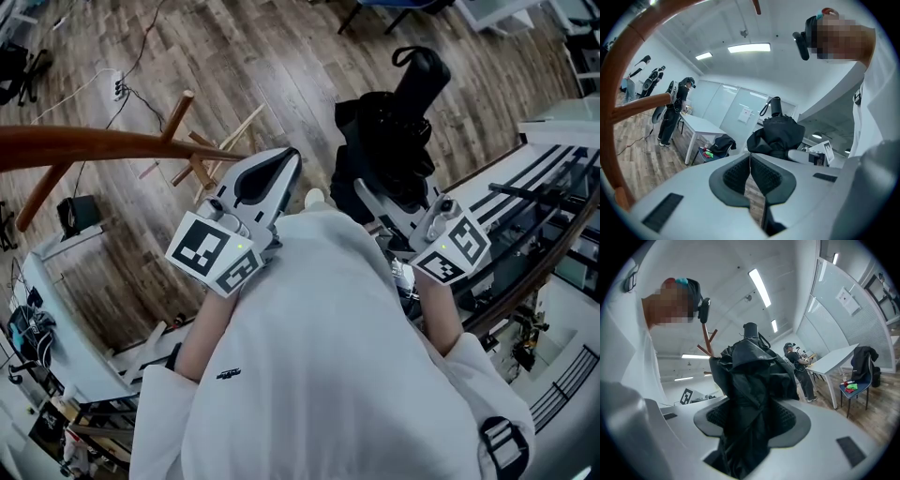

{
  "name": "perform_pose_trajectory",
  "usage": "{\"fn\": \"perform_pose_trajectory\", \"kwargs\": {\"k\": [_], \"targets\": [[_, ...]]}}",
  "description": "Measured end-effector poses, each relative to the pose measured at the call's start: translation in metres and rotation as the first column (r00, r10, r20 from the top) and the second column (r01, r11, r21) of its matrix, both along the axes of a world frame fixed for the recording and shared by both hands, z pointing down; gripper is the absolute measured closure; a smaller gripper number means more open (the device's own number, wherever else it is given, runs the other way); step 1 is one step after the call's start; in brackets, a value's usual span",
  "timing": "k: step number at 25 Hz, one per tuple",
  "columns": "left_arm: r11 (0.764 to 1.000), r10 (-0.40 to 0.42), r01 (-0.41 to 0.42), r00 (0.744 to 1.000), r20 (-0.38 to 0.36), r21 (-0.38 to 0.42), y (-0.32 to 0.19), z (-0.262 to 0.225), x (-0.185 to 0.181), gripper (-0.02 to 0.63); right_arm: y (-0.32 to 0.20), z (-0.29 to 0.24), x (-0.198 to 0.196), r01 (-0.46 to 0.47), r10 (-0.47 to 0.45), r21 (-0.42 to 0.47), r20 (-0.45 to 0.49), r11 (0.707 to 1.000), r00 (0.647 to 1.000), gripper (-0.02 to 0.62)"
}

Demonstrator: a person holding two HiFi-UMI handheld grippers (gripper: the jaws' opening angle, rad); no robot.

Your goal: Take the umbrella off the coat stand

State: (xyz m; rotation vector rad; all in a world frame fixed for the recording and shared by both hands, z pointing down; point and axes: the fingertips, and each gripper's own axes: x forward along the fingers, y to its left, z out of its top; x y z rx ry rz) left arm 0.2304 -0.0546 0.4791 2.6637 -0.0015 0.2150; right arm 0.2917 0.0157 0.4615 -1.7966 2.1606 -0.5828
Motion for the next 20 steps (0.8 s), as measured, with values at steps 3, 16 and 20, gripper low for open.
{"fn": "perform_pose_trajectory", "kwargs": {"k": [3,16,20], "targets": [[1.0,0.003,-0.003,1.0,-0.002,0.003,0.002,-0.001,0.006,0.584,0.002,0.0,0.003,0.002,-0.002,0.004,0.01,1.0,1.0,0.337],[0.999,-0.049,0.049,0.999,0.0,0.004,0.001,-0.007,0.007,0.584,0.004,0.002,0.0,0.041,-0.041,0.002,0.021,0.999,0.999,0.337],[0.998,-0.061,0.061,0.998,0.003,0.005,0.015,-0.011,0.018,0.584,0.016,-0.002,0.009,0.067,-0.067,0.007,0.025,0.998,0.997,0.339]]}}
